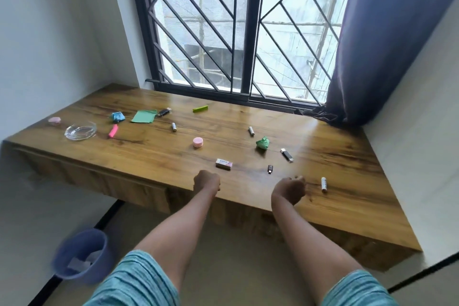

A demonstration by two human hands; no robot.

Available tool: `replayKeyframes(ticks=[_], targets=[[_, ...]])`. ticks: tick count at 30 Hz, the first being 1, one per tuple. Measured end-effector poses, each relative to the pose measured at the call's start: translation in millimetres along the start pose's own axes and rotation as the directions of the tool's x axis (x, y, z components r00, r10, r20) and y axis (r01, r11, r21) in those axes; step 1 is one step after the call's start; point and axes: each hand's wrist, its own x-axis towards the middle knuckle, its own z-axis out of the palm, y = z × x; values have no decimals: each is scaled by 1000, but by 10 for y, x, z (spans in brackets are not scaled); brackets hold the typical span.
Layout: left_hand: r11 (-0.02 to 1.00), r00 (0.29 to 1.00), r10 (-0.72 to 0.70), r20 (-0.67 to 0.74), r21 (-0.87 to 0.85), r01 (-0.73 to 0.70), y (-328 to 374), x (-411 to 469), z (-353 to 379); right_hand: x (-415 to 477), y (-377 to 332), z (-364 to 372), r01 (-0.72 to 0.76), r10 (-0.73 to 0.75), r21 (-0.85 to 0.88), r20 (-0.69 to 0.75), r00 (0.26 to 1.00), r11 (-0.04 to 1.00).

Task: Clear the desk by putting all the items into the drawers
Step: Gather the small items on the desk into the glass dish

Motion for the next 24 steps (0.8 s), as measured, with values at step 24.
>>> replayKeyframes(ticks=[24], targets=[[793,861,336,382,378,-477,1680,1653,943,1569,-160,593,33,-57,-525,-29,998,850]])
